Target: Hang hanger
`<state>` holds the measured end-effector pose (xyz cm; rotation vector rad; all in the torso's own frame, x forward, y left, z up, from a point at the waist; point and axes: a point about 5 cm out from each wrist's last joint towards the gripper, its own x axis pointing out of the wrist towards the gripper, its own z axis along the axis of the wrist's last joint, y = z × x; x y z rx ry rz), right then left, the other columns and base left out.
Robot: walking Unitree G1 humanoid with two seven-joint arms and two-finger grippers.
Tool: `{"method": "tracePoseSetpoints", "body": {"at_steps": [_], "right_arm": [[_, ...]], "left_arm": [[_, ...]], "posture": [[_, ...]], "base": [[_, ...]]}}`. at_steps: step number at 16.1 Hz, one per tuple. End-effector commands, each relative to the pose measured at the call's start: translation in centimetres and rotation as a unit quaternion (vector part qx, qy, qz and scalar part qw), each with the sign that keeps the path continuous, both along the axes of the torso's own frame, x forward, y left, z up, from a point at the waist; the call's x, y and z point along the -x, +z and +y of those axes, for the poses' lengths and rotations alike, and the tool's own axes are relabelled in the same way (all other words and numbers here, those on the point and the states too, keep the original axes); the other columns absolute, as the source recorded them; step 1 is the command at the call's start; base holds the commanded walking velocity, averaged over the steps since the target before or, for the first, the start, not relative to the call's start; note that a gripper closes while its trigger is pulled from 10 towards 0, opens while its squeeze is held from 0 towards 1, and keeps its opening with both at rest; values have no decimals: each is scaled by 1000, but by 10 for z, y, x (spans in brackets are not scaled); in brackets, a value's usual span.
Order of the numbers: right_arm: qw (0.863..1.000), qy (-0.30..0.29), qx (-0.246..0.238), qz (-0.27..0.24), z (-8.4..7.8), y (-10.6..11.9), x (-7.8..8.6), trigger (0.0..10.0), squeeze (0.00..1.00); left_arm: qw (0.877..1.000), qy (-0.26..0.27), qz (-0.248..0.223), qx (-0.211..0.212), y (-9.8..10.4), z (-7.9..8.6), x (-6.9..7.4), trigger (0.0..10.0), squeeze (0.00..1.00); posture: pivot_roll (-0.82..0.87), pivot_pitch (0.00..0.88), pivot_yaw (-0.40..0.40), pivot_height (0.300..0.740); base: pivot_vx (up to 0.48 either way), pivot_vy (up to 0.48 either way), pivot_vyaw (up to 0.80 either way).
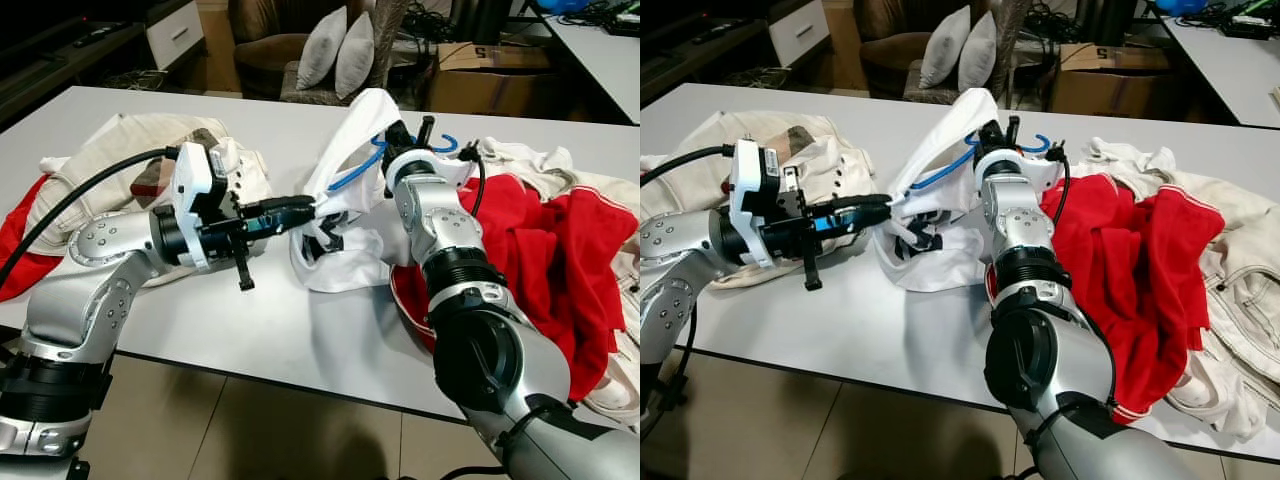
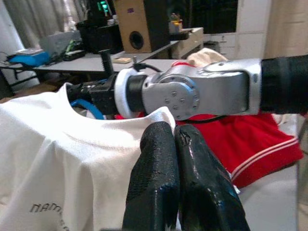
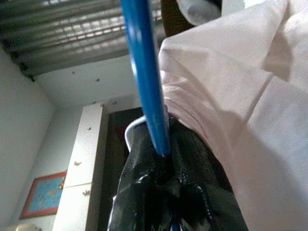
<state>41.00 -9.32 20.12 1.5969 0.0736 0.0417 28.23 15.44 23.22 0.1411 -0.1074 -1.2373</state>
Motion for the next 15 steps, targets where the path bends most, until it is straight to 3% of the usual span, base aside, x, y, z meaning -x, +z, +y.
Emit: {"method": "tracePoseSetpoints", "body": {"at_steps": [1,3,5,8,10,11,15], "right_arm": [[1000,-7,-6,4,-2,0,-1,10000,0],[1000,-8,-22,3,-3,2,-1,10000,0],[999,-17,-47,14,-7,0,-2,10000,0],[999,-10,-22,30,-6,-6,-1,10000,0],[999,18,6,34,8,-9,1,10000,0],[998,52,23,38,26,-10,4,10000,0],[993,91,64,24,42,-8,9,10000,0]], "left_arm": [[1000,-21,10,-2,2,1,7,0,0],[1000,-9,11,-27,-6,3,6,0,0],[1000,-9,18,-22,-6,2,6,0,0],[1000,9,6,-7,-2,0,3,0,0],[1000,25,-19,-1,1,-11,-5,0,0],[999,24,-34,1,3,-29,-12,0,0],[997,43,-65,13,11,-52,-23,0,0]], "posture": [[128,0,68,740],[127,0,68,740],[127,0,64,740],[128,0,58,740],[132,0,50,740],[135,0,47,740],[116,0,60,740]], "base": [[0,0,0],[0,0,0],[0,0,0],[0,0,0],[0,0,0],[0,0,0],[0,0,0]]}}
